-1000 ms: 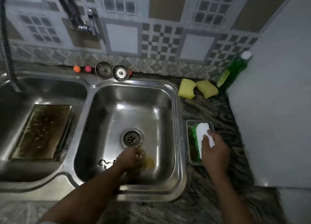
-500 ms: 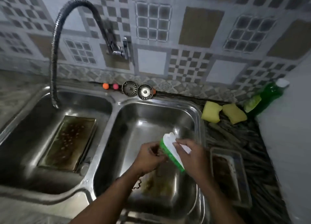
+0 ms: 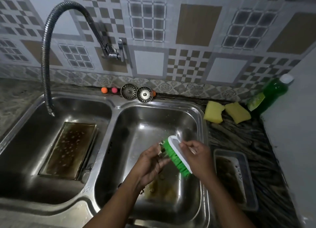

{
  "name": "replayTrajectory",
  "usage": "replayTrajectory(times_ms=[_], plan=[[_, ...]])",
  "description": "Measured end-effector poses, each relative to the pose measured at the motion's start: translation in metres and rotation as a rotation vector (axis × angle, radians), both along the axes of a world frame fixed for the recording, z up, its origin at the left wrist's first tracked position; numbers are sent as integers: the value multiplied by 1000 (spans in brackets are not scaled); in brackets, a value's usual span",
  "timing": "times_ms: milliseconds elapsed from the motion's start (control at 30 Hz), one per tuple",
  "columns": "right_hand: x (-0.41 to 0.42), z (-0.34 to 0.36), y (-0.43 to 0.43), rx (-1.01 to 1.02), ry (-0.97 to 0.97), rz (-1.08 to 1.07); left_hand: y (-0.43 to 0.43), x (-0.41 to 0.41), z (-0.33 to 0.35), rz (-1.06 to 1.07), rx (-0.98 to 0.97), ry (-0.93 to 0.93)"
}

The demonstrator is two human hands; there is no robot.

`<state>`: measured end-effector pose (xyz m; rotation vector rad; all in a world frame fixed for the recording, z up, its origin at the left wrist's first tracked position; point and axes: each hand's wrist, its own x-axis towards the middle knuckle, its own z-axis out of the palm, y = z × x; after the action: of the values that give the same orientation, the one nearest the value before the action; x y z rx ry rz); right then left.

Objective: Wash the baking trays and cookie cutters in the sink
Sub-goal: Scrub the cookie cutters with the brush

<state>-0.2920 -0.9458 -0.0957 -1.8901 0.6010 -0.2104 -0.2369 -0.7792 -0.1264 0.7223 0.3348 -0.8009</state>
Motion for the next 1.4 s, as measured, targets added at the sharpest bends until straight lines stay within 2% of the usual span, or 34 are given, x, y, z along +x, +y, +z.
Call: replayTrajectory(times_ms=[100, 200, 300, 433, 533, 600, 767, 833, 900, 967, 1067, 1167, 1267, 1400], plan=[[-8, 3, -2, -125, 3, 113, 4, 0, 4, -102, 16, 88], [-9, 2, 5, -183, -23, 60, 0, 0, 13, -113, 24, 64], [2, -2, 12, -167, -41, -79, -10, -6, 18, -23, 108, -78], [18, -3, 19, -164, 2, -164, -17, -16, 12, 95, 373, -327], [20, -1, 18, -54, 11, -220, -18, -14, 10, 96, 536, -509], [16, 0, 19, -45, -4, -168, -16, -14, 14, 125, 490, -417], [10, 11, 8, -139, -60, 142, -9, -14, 19, 64, 100, -10], [10, 11, 0, -204, -89, 195, -6, -13, 19, 27, 41, 53], [8, 6, 0, -248, -112, 169, -2, -9, 19, -45, 33, 40], [6, -1, 4, -209, -111, 52, 0, -5, 21, -115, 85, -32], [5, -11, 13, -84, -99, -144, -6, -3, 19, -111, 228, -171], [4, -13, 17, 10, -108, -216, -8, -6, 14, -93, 368, -285], [5, -9, 7, 56, -166, -181, -2, -3, 8, -187, 648, -480], [5, -6, -7, 34, -138, -5, 4, 3, 4, -336, 778, -719]])
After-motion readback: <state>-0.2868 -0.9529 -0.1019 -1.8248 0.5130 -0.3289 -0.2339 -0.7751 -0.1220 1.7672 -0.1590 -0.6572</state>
